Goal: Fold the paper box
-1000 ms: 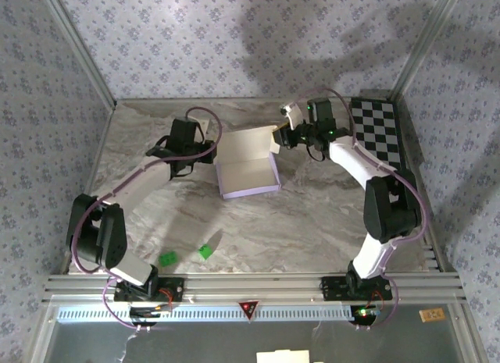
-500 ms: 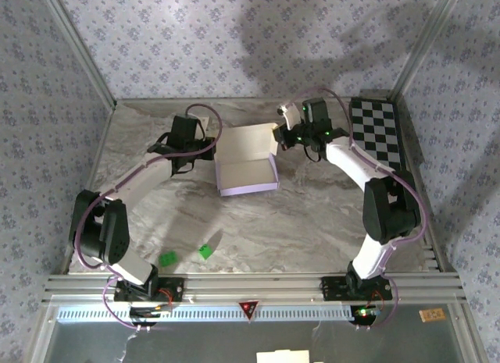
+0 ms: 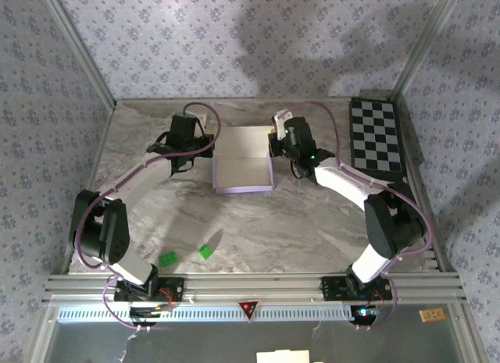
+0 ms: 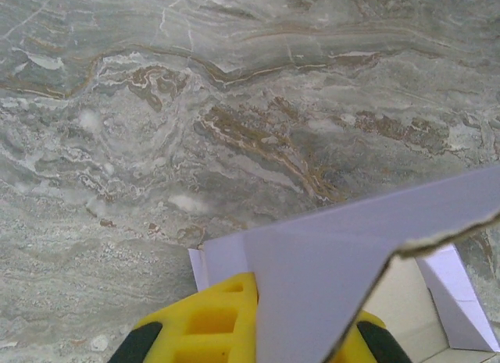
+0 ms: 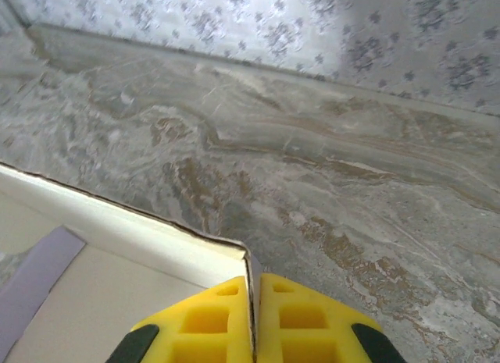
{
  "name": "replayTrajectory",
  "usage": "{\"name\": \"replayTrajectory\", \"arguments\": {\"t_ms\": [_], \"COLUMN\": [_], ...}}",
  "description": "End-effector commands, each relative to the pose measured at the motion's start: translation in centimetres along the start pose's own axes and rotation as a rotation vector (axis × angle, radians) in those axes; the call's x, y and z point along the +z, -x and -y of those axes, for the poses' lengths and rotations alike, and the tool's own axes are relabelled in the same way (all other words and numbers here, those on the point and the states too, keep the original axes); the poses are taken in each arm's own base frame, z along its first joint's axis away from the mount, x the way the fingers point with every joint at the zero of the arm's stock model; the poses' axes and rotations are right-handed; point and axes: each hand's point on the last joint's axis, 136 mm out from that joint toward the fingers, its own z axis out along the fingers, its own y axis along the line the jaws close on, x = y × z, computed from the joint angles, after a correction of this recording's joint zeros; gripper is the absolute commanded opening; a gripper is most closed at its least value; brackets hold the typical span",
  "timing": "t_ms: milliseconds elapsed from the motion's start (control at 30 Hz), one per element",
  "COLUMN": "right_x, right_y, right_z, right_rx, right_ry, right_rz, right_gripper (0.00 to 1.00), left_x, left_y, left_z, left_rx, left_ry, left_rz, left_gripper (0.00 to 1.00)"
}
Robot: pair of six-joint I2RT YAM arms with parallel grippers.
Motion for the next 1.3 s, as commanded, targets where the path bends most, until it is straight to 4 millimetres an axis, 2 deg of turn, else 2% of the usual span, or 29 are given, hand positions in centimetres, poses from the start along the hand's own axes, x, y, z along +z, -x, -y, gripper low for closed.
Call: {"name": "replayTrajectory", "arguments": {"t_ms": [0,400,700,800,1067,1267], "right_x": [-0.7,-1.7,-3.0,-3.4,-3.8,-4.3], "right_y": [1.5,0.0,-1.2,-1.6,-4.1,-7.1], "right_z": [-0.9,-2.0,-2.7,-3.5,-4.6,-5.1], "right_rx": [0.071,0.215,0.23,0.222,0.177,0.12], "right_ry": [-0.057,-0.166,-0.213,-0.208,-0.194,-0.171], "right_rz": [0.115,0.255,0.322,0.349,0.357,0.371], "right_gripper": [0.0,0.0,0.0,0.0,0.0,0.0], "left_x": [-0.3,0.2,-0.3,-0.5,-0.9,-0.8], "left_y": [1.7,-1.0,-3.2,-4.1,-6.9,-9.4], "left_z": [2.5,2.8,2.7,2.6,1.8,1.3], "left_rx": [-0.007,-0.047,-0.051,-0.05,-0.066,-0.067], "left_ry": [-0.107,-0.139,-0.131,-0.126,-0.101,-0.09], "left_rz": [0.079,0.062,0.056,0.05,0.025,-0.003], "left_gripper": [0.0,0.0,0.0,0.0,0.0,0.0]}}
